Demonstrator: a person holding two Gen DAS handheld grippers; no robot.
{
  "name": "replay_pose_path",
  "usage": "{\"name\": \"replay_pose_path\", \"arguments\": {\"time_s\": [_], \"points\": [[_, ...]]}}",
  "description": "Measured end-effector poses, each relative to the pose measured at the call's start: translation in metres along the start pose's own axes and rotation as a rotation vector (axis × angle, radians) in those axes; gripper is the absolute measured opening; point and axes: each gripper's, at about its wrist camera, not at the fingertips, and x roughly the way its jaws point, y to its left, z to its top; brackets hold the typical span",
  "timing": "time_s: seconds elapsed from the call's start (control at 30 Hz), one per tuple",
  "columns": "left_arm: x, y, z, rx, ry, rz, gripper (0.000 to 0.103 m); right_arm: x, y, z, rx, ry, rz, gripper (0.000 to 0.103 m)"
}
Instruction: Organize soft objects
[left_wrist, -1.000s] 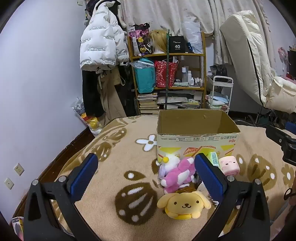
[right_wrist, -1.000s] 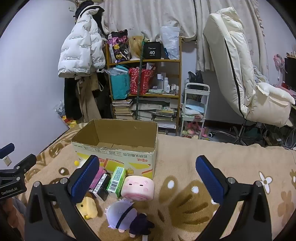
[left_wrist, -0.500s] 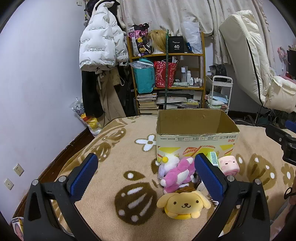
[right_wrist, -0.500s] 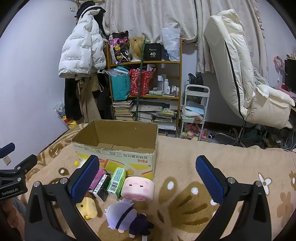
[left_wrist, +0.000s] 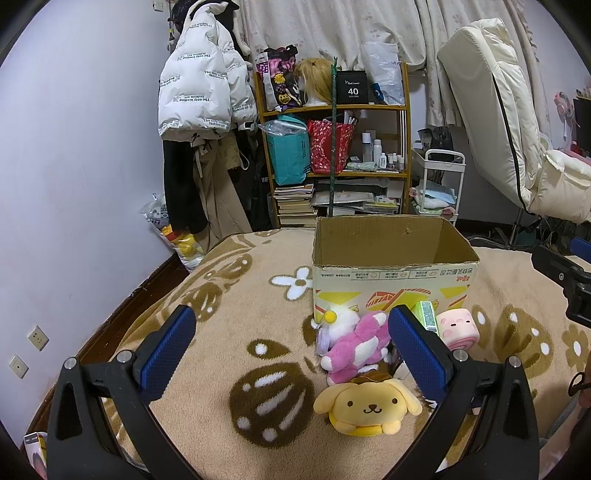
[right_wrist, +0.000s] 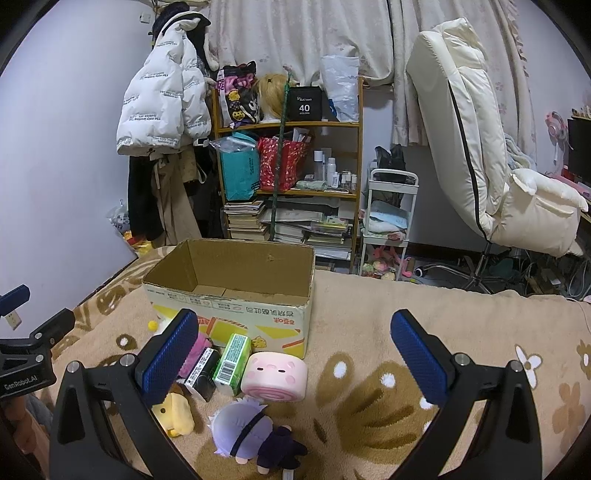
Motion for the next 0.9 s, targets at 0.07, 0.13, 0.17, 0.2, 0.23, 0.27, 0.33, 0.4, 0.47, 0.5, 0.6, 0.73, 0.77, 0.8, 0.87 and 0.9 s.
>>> {"name": "replay_pose_path", "arguments": {"time_s": [0.07, 0.13, 0.17, 0.2, 0.23, 0.27, 0.33, 0.4, 0.47, 0.5, 0.6, 0.73, 0.77, 0.8, 0.87, 0.9], "points": [[0.0000, 0.0000, 0.0001, 0.000, 0.001, 0.001, 0.103, -0.0001, 0.0000, 0.0001, -0.001, 0.000, 0.001, 0.103], [0.0001, -0.0001, 0.0001, 0.000, 0.000, 0.000, 0.103, 0.0000, 0.0002, 0.0001, -0.001, -0.001, 0.001, 0.103], [0.0001, -0.0002, 0.0002, 0.000, 0.001, 0.000, 0.103, 0.0001, 0.0004, 0.0001, -0.002, 0.000, 0.001, 0.103], [0.0001, 0.0000, 0.0003, 0.001, 0.001, 0.000, 0.103, 0.0000, 0.0000, 0.0000, -0.001, -0.001, 0.000, 0.103], [0.0001, 0.0000, 0.0003, 0.001, 0.001, 0.000, 0.103, 0.0002, 0.0003, 0.0001, -0.002, -0.001, 0.000, 0.103], [0.0001, 0.0001, 0.0003, 0.001, 0.001, 0.000, 0.103, 0.0002, 0.0002, 0.0002, -0.002, 0.000, 0.000, 0.103], [0.0001, 0.0000, 0.0003, 0.000, 0.001, 0.001, 0.103, 0.0002, 0.0002, 0.0001, -0.001, -0.001, 0.001, 0.103], [0.0002, -0.0001, 0.0004, 0.001, 0.001, 0.000, 0.103, 0.0001, 0.0004, 0.0001, -0.001, 0.000, 0.000, 0.103], [0.0001, 0.0001, 0.0005, 0.001, 0.002, 0.000, 0.103, 0.0000, 0.0002, 0.0000, -0.002, 0.000, 0.001, 0.103], [0.0001, 0.0001, 0.0005, 0.001, 0.001, 0.000, 0.103, 0.0000, 0.0003, 0.0000, -0.002, 0.000, 0.002, 0.103], [0.0002, -0.0001, 0.0005, 0.001, 0.002, 0.000, 0.103, 0.0005, 0.0011, -0.0001, -0.006, 0.003, 0.001, 0.103], [0.0001, -0.0002, 0.0006, 0.001, 0.001, 0.000, 0.103, 0.0008, 0.0010, -0.0001, -0.005, 0.003, 0.001, 0.103], [0.0001, 0.0001, 0.0006, 0.001, 0.001, 0.000, 0.103, 0.0007, 0.0012, -0.0001, -0.006, 0.003, 0.000, 0.103], [0.0000, 0.0001, 0.0006, 0.001, 0.002, 0.001, 0.103, 0.0007, 0.0012, 0.0000, -0.006, 0.004, 0.000, 0.103], [0.0001, -0.0001, 0.0006, 0.002, 0.002, 0.001, 0.103, 0.0007, 0.0013, 0.0001, -0.006, 0.004, 0.000, 0.103], [0.0001, 0.0001, 0.0006, 0.002, 0.002, 0.000, 0.103, 0.0005, 0.0010, 0.0003, -0.008, 0.002, 0.001, 0.103]]}}
